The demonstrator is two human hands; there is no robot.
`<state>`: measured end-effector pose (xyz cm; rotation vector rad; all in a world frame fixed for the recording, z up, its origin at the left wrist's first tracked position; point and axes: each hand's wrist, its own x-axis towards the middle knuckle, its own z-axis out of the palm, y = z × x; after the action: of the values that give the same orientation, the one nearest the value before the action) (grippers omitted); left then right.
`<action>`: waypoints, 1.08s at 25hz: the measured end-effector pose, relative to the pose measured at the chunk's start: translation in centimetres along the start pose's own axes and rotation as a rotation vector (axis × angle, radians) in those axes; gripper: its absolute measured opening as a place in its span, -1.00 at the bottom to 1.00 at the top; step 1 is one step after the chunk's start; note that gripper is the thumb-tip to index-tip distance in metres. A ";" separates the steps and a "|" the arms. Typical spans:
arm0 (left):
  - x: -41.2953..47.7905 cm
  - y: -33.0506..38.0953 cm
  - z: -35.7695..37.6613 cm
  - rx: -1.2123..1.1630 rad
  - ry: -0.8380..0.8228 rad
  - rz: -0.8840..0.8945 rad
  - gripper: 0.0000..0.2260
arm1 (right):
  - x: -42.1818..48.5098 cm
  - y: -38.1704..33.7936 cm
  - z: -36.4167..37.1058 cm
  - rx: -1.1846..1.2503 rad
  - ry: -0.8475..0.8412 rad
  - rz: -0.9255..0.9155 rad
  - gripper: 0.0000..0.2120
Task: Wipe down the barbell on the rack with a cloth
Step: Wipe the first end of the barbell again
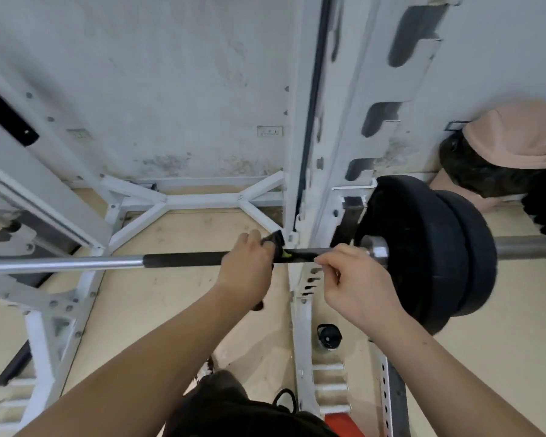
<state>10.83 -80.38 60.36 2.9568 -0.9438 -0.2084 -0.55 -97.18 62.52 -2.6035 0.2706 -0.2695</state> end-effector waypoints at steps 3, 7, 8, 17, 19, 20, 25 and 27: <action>-1.2 -6.5 -0.6 -0.012 0.002 -0.216 -0.83 | 2.4 -3.6 2.9 0.112 -0.189 0.021 -0.78; -5.2 -15.2 -1.3 -0.151 0.022 -0.555 -0.86 | 4.2 -8.9 7.0 0.232 -0.382 0.054 -0.81; -6.5 -16.8 -1.9 -0.329 0.087 -0.650 -0.91 | 4.4 -10.5 7.9 0.271 -0.429 0.059 -0.80; -10.5 -23.9 -7.5 -1.684 0.515 -0.855 -0.73 | 8.1 -26.0 13.4 0.623 -0.660 0.156 -0.87; -11.8 -28.5 -7.5 -1.701 0.415 -0.733 -0.75 | 9.7 -29.5 15.5 0.622 -0.605 0.192 -0.90; -12.6 -30.8 -7.5 -1.705 0.351 -0.652 -0.74 | 10.3 -31.4 16.5 0.646 -0.591 0.207 -0.88; -16.4 -43.9 -7.8 -1.663 0.176 -0.449 -0.61 | 13.0 -43.9 23.0 0.850 -0.667 0.281 -0.86; -17.8 -48.2 -7.4 -1.732 0.192 -0.462 -0.55 | 13.7 -48.1 25.0 0.910 -0.723 0.318 -0.85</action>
<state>25.15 -30.90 66.46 1.4154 0.1195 -0.4259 25.40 -47.84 67.31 -1.5789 0.2184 0.5398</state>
